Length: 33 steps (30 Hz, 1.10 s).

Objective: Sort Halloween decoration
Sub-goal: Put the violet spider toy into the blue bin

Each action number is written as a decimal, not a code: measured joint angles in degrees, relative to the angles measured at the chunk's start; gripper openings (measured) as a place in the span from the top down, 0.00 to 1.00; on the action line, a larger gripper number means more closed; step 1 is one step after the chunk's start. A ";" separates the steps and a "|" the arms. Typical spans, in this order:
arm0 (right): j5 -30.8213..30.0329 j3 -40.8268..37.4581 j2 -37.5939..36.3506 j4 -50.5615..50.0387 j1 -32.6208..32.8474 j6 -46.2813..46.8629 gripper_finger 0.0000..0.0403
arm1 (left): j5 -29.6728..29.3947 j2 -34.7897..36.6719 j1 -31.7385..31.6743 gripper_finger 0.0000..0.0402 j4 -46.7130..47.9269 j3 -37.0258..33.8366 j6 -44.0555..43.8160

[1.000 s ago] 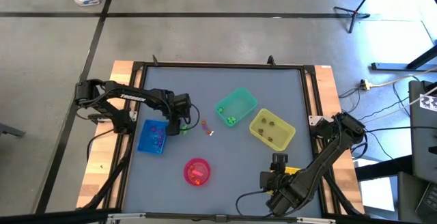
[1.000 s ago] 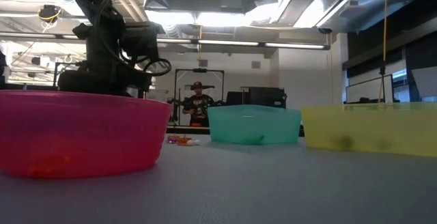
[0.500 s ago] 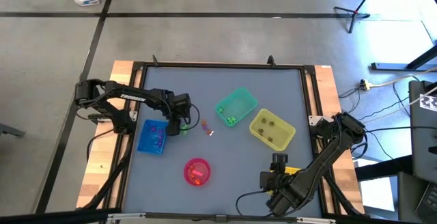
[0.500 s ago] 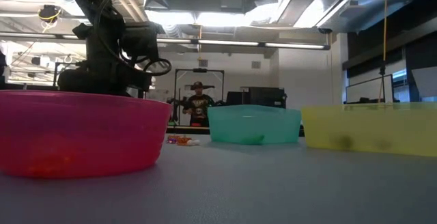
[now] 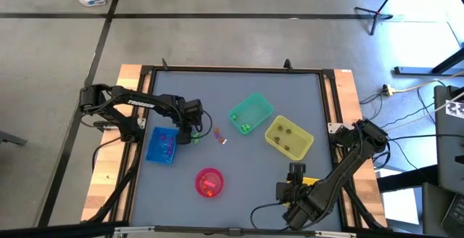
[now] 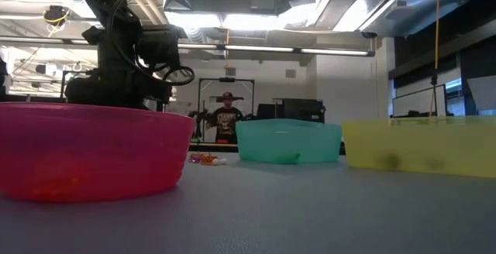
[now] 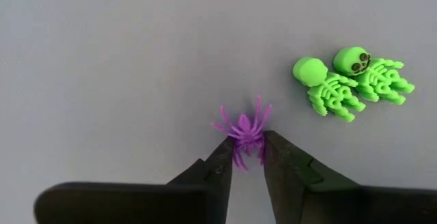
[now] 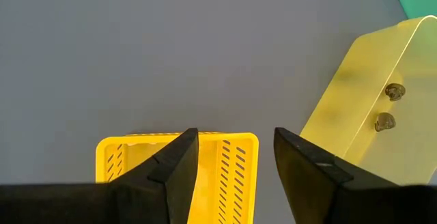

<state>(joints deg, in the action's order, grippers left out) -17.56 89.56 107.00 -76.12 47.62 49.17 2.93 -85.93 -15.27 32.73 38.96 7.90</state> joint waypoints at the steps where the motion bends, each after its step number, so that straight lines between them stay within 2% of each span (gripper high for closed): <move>1: 0.00 0.00 0.00 0.02 -0.02 0.01 0.53 | 0.00 0.00 0.00 0.86 0.00 0.00 0.00; 33: 0.00 0.00 0.00 0.02 -0.01 0.02 0.53 | -0.15 0.00 0.04 0.96 0.05 0.09 0.15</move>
<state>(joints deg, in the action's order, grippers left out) -17.56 89.56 107.00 -76.09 47.60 49.18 2.79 -85.93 -15.22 32.78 39.05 8.05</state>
